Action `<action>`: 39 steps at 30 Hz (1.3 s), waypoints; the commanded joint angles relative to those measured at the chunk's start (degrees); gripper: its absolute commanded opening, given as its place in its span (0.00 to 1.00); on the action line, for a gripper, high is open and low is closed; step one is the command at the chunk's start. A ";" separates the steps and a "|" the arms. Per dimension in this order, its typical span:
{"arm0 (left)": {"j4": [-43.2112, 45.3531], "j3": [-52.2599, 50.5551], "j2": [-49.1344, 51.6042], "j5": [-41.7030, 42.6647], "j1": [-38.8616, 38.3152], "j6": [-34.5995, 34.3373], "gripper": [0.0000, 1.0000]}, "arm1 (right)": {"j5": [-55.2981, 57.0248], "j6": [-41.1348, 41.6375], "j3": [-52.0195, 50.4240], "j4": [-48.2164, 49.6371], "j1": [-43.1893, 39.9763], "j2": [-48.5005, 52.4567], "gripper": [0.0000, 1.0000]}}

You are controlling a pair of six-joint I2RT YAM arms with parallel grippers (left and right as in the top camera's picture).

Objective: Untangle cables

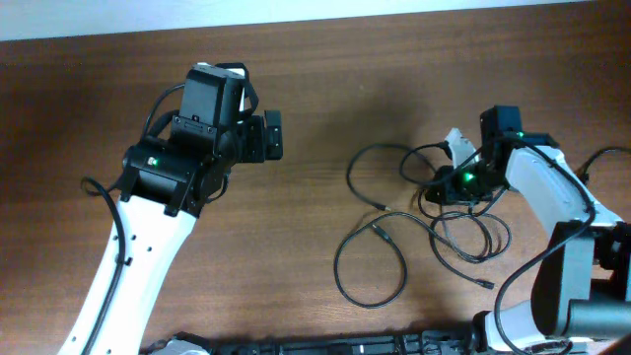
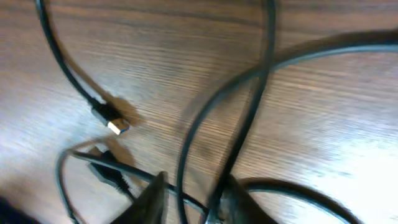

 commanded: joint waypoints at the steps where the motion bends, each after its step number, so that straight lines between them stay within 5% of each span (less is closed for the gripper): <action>1: 0.04 0.42 -0.98 0.00 0.09 0.70 0.99 | -0.98 -0.42 -1.11 -0.04 3.41 0.24 0.05; 9: 0.04 0.42 -0.98 -0.02 0.09 0.70 0.99 | -13.20 -0.39 4.81 -4.59 6.29 0.15 0.04; 19: 0.02 0.42 -0.98 0.00 0.09 0.70 0.99 | -9.75 0.04 49.44 -24.55 6.29 -0.04 0.04; 27: 0.04 0.42 -0.98 -0.02 0.09 0.70 0.99 | -9.07 -0.83 73.26 -18.67 6.27 -0.04 0.04; 35: 0.04 0.42 -0.98 -0.02 0.09 0.70 0.99 | 36.30 2.91 73.79 -6.05 4.81 0.72 0.04; 39: 0.04 0.42 -0.98 -0.02 0.09 0.70 0.99 | 42.36 8.31 73.75 -4.92 -2.08 3.02 0.04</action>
